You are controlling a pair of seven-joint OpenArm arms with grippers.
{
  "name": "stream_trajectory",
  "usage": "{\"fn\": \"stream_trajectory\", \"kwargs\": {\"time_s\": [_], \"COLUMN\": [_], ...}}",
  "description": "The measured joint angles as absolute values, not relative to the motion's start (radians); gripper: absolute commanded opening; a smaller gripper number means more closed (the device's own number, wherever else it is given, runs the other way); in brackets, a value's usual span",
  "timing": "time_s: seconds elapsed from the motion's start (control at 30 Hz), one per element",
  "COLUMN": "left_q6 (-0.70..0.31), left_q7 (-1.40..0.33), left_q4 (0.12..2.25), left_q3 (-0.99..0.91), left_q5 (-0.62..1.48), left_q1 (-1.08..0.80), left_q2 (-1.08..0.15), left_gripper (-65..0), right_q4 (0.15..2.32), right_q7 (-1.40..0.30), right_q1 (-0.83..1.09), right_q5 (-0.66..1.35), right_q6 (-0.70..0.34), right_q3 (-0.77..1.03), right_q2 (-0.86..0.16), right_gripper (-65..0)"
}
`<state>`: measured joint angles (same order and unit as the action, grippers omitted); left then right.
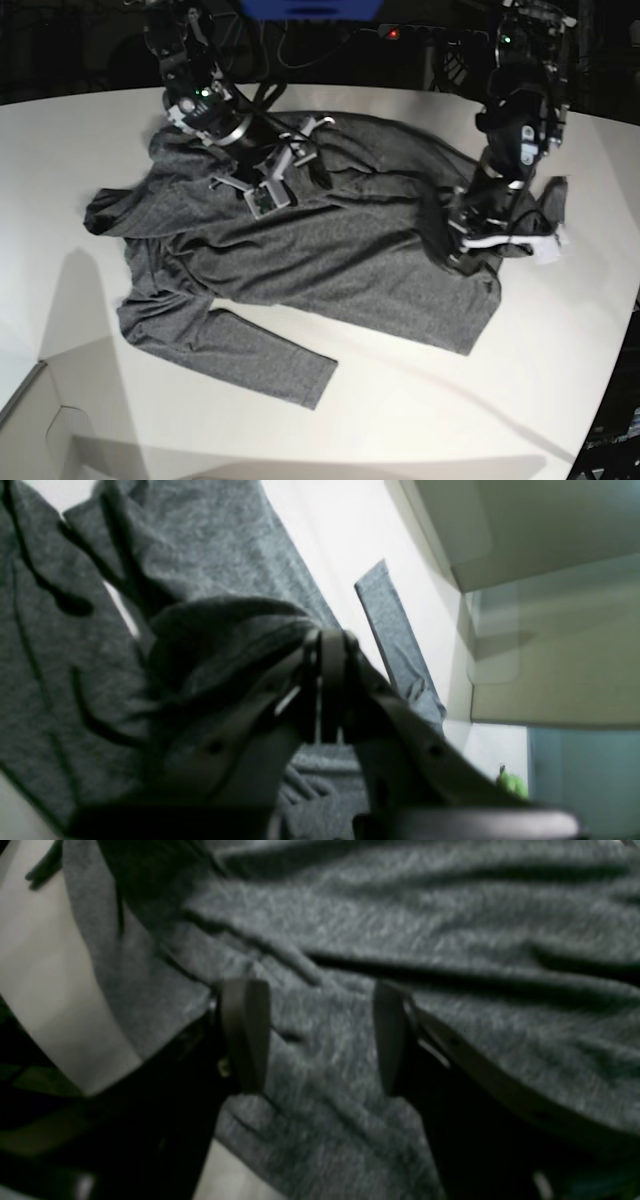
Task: Layout the t-shirt on the table in an organized manner, then fold the t-shirt properly
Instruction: 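Move the right gripper to the shirt's collar edge and grasp it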
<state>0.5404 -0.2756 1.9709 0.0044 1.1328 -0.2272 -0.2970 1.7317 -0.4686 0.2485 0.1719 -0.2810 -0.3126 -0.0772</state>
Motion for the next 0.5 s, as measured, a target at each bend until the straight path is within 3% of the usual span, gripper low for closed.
{"fn": "stream_trajectory", "kwargs": {"time_s": [0.2, 0.5], "left_q6": [0.538, 0.535], "left_q7": [-0.277, -0.272], "left_q4": [1.971, 1.978], "left_q3": [-0.088, -0.103], "left_q5": [1.266, 1.272], "left_q1": [-0.333, -0.406], "left_q2": [-0.337, -0.361], "left_gripper": [-64.8, -64.8], "right_q4": [1.732, 1.718], "right_q7": [-0.470, -0.471], "right_q1": [0.247, 0.247], "right_q5": [0.172, 0.171], "right_q6": [-0.281, -0.281], "right_q3": [-0.273, -0.256], "right_q2": [-0.080, -0.096], "right_gripper": [-31.5, -31.5]}}
